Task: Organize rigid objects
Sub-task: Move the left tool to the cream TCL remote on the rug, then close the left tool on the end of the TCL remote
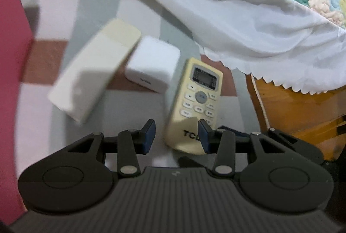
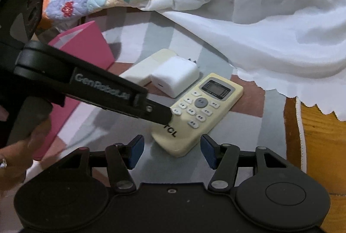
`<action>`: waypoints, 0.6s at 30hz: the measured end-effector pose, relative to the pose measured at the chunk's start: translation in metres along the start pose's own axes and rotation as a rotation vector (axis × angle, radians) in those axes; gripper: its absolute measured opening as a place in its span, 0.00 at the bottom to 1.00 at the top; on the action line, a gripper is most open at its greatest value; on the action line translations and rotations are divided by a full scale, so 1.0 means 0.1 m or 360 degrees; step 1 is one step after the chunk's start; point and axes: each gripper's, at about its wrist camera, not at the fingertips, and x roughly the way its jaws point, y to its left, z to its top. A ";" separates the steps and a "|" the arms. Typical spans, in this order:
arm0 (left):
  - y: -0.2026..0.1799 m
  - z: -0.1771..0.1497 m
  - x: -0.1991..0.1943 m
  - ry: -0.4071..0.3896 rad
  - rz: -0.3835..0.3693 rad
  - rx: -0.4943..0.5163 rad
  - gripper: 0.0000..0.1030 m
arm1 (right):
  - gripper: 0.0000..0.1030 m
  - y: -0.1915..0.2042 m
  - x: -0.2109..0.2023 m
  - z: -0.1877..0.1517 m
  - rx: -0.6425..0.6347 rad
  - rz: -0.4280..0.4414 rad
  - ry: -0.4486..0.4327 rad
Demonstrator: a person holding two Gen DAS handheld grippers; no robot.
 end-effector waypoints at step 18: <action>0.15 -0.43 0.09 0.0307 -0.0508 -0.0439 0.30 | 0.81 0.17 -0.21 -0.35 -0.0208 -0.0161 0.0091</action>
